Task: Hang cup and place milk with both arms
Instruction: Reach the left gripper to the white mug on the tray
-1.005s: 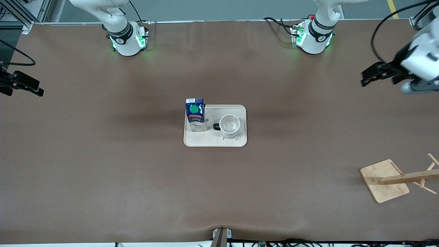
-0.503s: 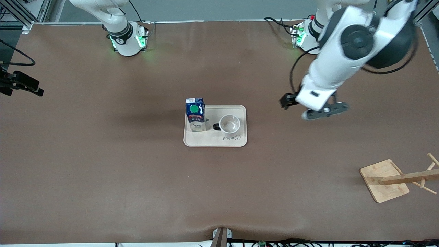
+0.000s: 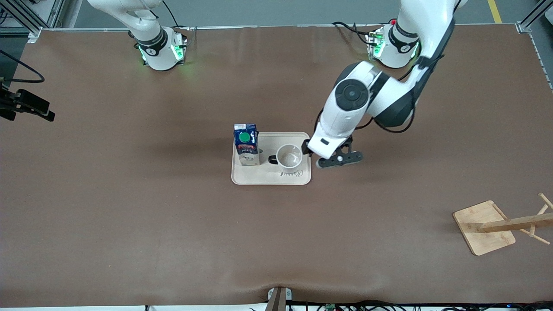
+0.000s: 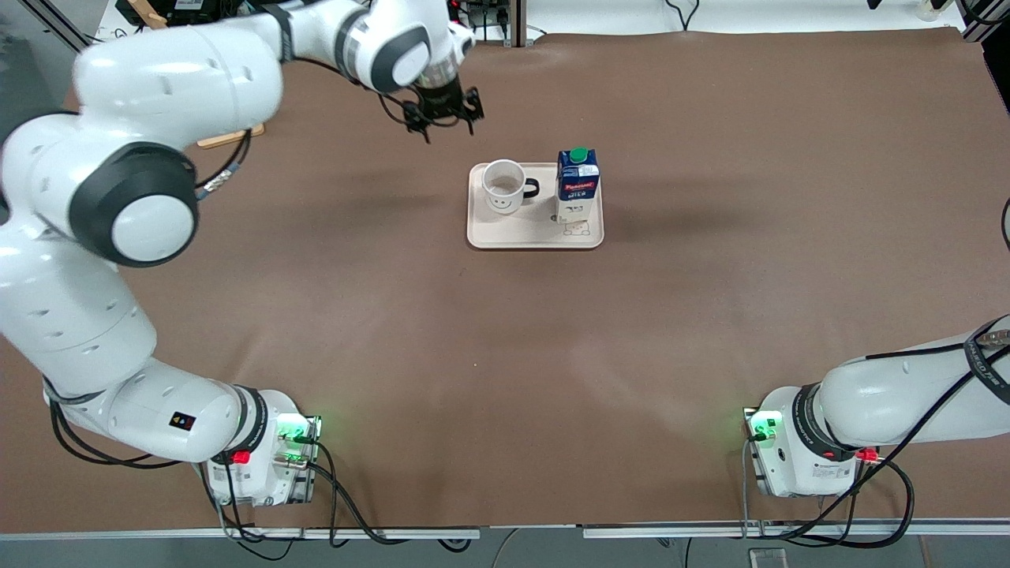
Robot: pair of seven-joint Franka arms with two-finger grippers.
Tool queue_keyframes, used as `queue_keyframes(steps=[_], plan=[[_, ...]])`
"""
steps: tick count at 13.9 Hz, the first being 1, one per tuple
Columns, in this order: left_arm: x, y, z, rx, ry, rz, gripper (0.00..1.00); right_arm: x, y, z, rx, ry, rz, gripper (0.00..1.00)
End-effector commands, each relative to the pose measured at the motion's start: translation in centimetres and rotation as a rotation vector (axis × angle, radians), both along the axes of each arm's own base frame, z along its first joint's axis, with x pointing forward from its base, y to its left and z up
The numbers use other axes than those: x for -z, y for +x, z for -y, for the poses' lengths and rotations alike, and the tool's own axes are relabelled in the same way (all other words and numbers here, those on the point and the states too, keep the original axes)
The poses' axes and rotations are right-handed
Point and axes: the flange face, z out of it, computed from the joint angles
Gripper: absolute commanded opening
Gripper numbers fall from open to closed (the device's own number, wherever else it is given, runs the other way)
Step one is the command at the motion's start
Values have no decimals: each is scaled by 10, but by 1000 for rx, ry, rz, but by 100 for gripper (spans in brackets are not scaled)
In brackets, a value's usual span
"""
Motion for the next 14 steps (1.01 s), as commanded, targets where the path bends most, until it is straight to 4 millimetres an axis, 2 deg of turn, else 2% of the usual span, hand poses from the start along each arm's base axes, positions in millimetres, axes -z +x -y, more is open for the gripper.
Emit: queue_keyframes(steps=[1, 4, 8, 9, 12, 14], plan=[[22, 2, 14, 1, -1, 4, 83, -4, 1, 0, -5, -3, 5, 100], [64, -7, 32, 28, -10, -15, 74, -3, 2, 2, 0, -2, 5, 100], [96, -10, 39, 36, -10, -40, 62, -1, 3, -2, -8, -2, 2, 100], [103, -16, 47, 49, -13, -45, 49, 0, 4, -3, -10, -2, -1, 100], [107, -13, 47, 50, -13, -47, 3, 1, 4, -2, -10, 0, -2, 100], [105, -10, 44, 42, -15, -44, 0, 9, 7, -2, -4, 51, -18, 100]])
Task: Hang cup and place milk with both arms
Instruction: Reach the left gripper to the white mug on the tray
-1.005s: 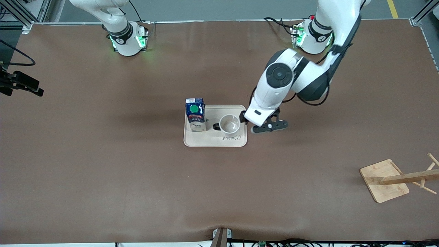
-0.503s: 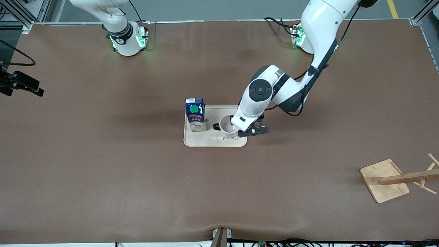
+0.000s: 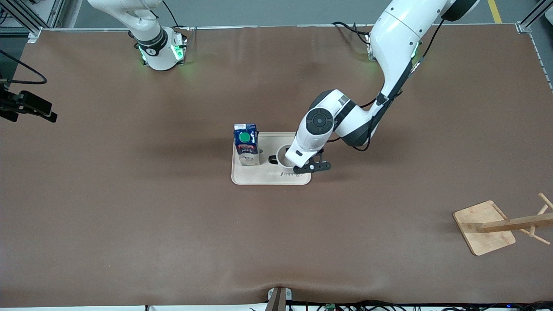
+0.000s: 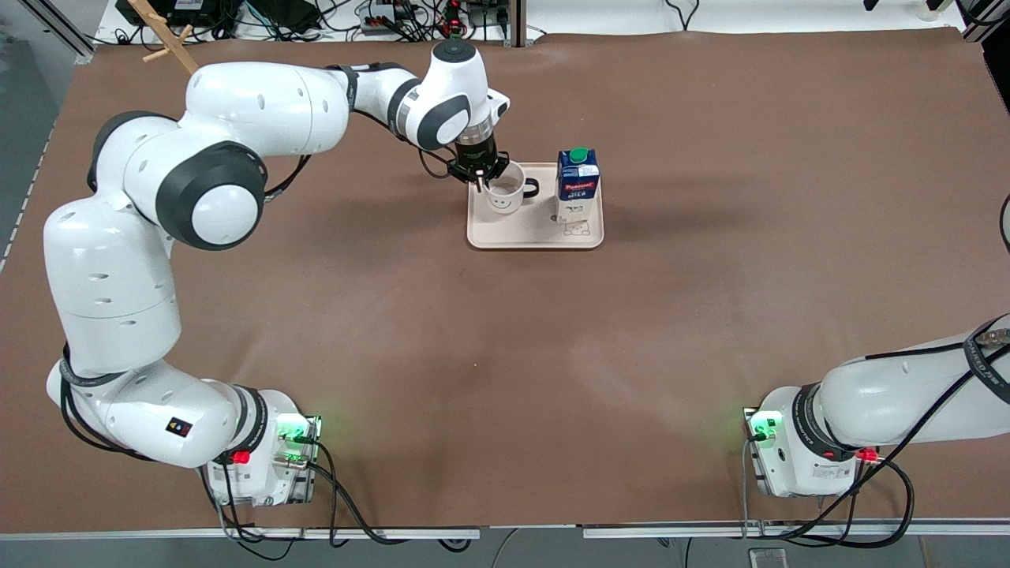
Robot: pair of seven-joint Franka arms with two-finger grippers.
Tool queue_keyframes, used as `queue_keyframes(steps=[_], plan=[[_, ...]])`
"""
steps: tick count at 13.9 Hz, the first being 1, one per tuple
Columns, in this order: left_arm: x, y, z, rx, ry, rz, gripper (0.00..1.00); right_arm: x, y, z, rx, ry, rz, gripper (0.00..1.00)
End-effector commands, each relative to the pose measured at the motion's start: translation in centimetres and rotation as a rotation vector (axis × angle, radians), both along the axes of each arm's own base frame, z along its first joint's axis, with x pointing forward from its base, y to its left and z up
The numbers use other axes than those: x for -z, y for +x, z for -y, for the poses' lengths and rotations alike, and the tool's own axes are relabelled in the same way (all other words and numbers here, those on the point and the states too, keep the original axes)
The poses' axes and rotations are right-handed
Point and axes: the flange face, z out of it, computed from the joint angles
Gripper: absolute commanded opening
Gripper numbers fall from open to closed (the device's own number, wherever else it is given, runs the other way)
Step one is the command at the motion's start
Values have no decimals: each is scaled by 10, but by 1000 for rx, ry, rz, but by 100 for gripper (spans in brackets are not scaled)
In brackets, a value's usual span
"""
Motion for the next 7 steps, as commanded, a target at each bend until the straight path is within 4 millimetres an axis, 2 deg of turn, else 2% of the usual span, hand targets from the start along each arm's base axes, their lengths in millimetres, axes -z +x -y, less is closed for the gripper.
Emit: queue_keyframes(steps=[1, 2, 4, 5, 7], plan=[[-9, 7, 1, -2, 4, 30, 0, 9, 6, -1, 0, 68, -16, 100], [-14, 10, 1, -2, 3, 35, 0, 11, 8, -5, -3, 72, -20, 100], [-34, 20, -4, -17, -5, 59, 0, 11, 9, -27, -30, 88, -22, 100], [-60, 28, -13, -29, -7, 85, 0, 11, 9, -44, -54, 115, -20, 100], [-111, 48, -49, -83, -1, 121, 0, 16, 12, -71, -97, 126, -24, 100]])
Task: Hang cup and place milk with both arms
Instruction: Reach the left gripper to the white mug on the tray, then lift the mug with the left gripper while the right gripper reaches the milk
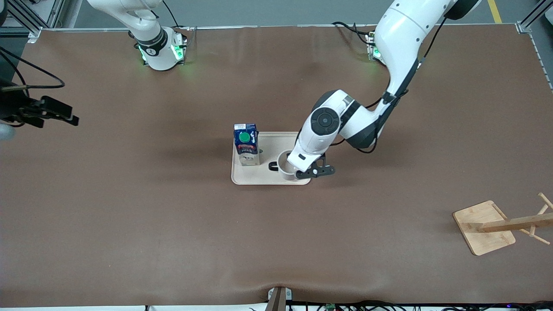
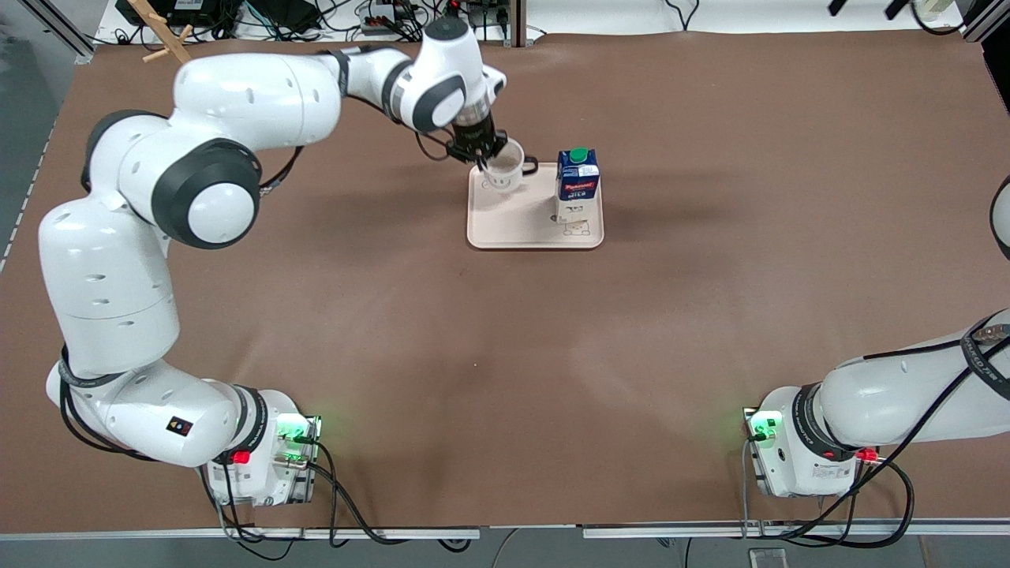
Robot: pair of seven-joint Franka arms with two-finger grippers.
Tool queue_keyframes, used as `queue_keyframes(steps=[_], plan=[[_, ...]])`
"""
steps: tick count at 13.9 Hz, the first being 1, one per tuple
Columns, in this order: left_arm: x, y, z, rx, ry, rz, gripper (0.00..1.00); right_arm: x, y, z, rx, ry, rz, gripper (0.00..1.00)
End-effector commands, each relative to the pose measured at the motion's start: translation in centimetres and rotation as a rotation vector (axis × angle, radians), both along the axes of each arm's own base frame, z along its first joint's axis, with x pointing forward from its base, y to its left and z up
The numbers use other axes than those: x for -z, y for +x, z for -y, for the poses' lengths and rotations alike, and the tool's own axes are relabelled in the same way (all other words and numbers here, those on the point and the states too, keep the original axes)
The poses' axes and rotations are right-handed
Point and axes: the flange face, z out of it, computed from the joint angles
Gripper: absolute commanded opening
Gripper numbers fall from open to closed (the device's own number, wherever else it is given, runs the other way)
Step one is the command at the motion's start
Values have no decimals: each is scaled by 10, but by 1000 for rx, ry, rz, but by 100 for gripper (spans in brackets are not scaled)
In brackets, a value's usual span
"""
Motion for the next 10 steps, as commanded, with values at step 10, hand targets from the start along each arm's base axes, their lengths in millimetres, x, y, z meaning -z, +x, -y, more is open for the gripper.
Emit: queue_keyframes(steps=[10], plan=[[-181, 72, -305, -556, -59, -103, 0, 57, 7, -192, -64, 36, -68, 100]])
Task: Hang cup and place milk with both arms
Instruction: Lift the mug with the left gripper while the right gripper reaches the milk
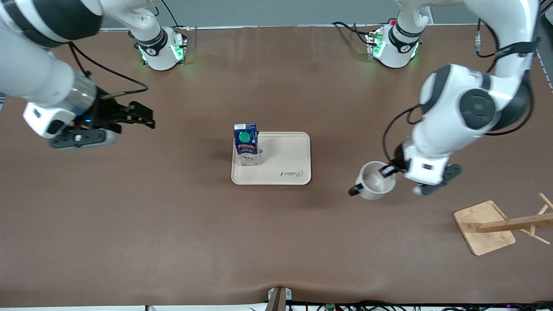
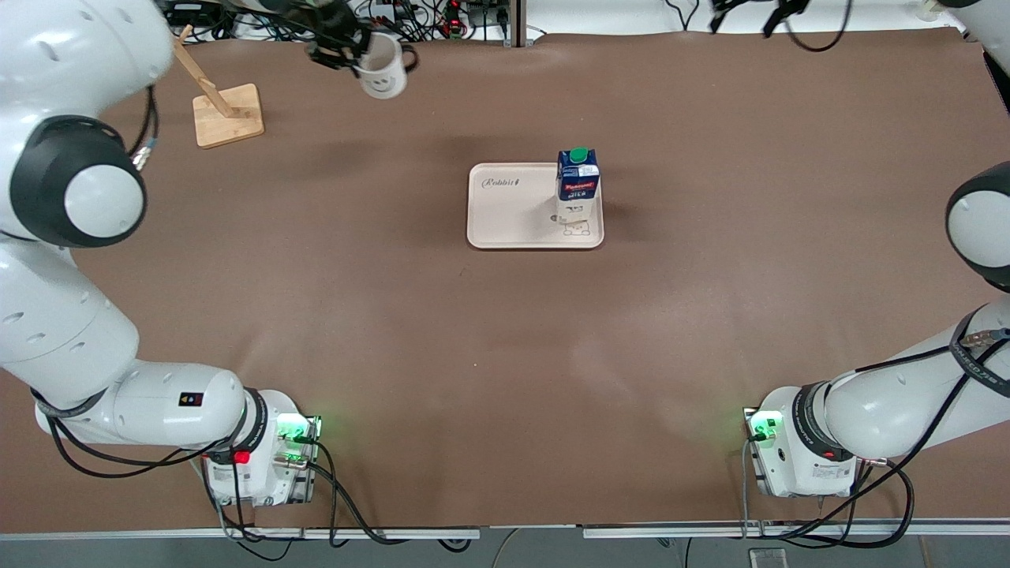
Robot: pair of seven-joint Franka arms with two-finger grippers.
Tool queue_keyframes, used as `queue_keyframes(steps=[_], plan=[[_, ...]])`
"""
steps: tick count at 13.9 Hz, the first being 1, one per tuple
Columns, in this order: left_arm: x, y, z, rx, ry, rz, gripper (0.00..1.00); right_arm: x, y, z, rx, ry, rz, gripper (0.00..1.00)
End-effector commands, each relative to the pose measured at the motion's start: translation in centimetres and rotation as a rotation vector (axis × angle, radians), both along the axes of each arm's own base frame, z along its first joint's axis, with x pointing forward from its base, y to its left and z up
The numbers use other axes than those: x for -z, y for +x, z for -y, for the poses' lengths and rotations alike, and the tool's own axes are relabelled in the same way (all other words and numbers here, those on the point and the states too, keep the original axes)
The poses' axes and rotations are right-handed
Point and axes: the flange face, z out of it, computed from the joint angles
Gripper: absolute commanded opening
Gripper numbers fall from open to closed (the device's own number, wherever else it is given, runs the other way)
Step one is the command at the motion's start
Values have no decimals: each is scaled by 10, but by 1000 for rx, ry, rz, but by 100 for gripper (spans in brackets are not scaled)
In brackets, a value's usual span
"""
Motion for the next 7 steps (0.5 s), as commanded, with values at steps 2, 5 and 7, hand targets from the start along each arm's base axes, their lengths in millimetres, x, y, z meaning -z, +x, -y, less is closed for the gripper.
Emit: queue_keyframes(steps=[2, 5, 7], plan=[[-17, -9, -95, -204, -85, -113, 0, 35, -2, -59, 4, -14, -56, 100], [-34, -17, -154, -329, -123, -151, 0, 66, -5, -110, 36, -26, -67, 100], [-37, -22, -198, -387, -137, -169, 0, 91, -8, -138, 95, 24, -137, 100]])
